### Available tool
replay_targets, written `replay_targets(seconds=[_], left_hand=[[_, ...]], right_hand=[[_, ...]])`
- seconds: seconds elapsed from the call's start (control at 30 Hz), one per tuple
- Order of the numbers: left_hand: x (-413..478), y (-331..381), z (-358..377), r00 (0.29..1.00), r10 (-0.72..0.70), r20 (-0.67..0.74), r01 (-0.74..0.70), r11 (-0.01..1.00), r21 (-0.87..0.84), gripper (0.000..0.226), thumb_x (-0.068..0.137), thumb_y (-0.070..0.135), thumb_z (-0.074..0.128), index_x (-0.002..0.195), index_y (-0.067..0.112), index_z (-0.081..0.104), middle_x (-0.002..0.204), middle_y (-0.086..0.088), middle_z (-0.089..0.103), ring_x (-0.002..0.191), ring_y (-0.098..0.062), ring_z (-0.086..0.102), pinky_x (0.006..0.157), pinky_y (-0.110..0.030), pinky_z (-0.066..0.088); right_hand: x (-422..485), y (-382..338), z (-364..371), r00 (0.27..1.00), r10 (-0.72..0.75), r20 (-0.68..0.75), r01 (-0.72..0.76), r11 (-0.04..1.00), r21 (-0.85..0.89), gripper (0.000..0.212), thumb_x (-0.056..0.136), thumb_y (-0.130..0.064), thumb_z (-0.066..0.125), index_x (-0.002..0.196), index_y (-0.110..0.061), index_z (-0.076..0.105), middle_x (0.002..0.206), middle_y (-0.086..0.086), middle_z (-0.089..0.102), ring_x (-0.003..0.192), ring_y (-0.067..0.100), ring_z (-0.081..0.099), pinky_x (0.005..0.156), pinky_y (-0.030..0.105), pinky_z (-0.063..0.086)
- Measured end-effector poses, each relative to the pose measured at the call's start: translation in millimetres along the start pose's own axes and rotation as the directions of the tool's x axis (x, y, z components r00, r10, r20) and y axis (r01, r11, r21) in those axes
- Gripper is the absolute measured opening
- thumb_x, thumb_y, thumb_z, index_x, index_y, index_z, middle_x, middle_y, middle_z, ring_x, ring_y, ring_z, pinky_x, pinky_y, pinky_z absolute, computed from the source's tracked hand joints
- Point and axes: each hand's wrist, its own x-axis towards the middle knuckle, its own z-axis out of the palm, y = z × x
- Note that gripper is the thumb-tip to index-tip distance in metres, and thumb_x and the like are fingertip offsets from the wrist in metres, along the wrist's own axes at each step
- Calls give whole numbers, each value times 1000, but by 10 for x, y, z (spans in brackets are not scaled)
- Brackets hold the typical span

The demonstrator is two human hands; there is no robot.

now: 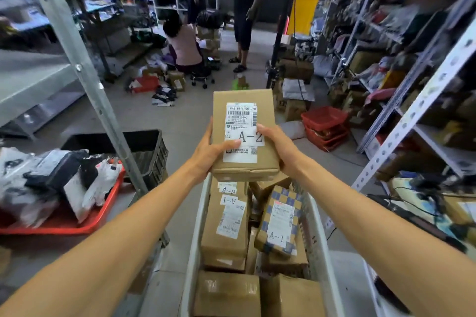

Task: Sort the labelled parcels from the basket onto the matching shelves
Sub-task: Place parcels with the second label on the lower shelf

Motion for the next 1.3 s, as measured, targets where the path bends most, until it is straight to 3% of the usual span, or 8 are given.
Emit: replay_targets(seconds=[0.27, 0.33, 0.47, 0.67, 0.83, 1.0, 1.13, 1.3], left_hand=[[-178, -225, -72, 999, -20, -36, 25, 990, 140, 95, 67, 28, 83, 145, 38, 32, 122, 4, 66, 109, -17, 65, 96, -42, 51], [-234, -245, -105, 999, -17, -38, 24, 983, 181, 100, 71, 24, 82, 150, 38, 22, 125, 5, 64, 112, -13, 63, 98, -38, 50], [-327, -241, -187, 1000, 12, -1, -11, 971, 239, 104, 73, 14, 82, 151, 36, 17, 130, 7, 60, 113, -3, 59, 89, -17, 49], [-339, -158, -362, 987, -24, 159, -28, 948, 317, 127, 55, 33, 93, 150, 43, 10, 138, 13, 51, 126, -6, 47, 107, -34, 39], [-478, -176, -389, 951, -109, 289, -9, 925, 381, 130, 50, 44, 90, 147, 52, 5, 140, 12, 50, 128, -10, 48, 110, -42, 37], [-787, -259, -217, 901, -118, 418, -33, 941, 336, 120, 60, 24, 89, 150, 43, 12, 127, 12, 61, 117, -6, 57, 104, -38, 44], [-1100, -326, 12, 861, -112, 497, -63, 945, 322, 122, 54, 28, 93, 147, 49, 16, 129, 11, 60, 118, -9, 57, 103, -41, 45], [-1680, -421, 361, 810, -94, 579, -94, 954, 285, 119, 60, 21, 90, 150, 40, 16, 133, 10, 56, 118, -5, 54, 94, -25, 46]], right_hand=[[-89, 485, 14, 997, -73, -5, 73, 996, -59, 85, 84, -45, 67, 151, -29, 18, 133, 1, 58, 106, 15, 66, 90, 40, 55], [-190, 577, 95, 986, -163, -14, 162, 983, -90, 71, 86, -27, 70, 144, -25, 29, 126, -2, 62, 105, 11, 66, 89, 34, 55], [-392, 625, 195, 963, -269, -13, 261, 942, -211, 88, 66, -7, 86, 136, -20, 34, 125, -4, 63, 115, 12, 61, 98, 40, 49], [-639, 602, 478, 954, -240, -180, 190, 948, -255, 126, 62, -26, 92, 151, -24, 4, 139, -6, 53, 128, 11, 50, 108, 47, 40], [-1004, 650, 592, 940, -195, -279, 126, 961, -246, 133, 63, -9, 88, 152, -29, -9, 144, -1, 46, 131, 10, 46, 110, 40, 39], [-1555, 783, 659, 912, -161, -378, 82, 973, -217, 128, 70, 8, 79, 151, -28, -13, 136, -10, 45, 128, 5, 45, 98, 12, 42], [-2087, 895, 654, 868, -126, -480, 24, 976, -214, 116, 68, 5, 81, 141, -44, 5, 127, -14, 52, 123, 9, 51, 102, 28, 45], [-2903, 1026, 703, 806, -85, -585, -23, 984, -174, 125, 70, 6, 78, 150, -33, -11, 125, -20, 46, 125, 10, 45, 105, 29, 38]])
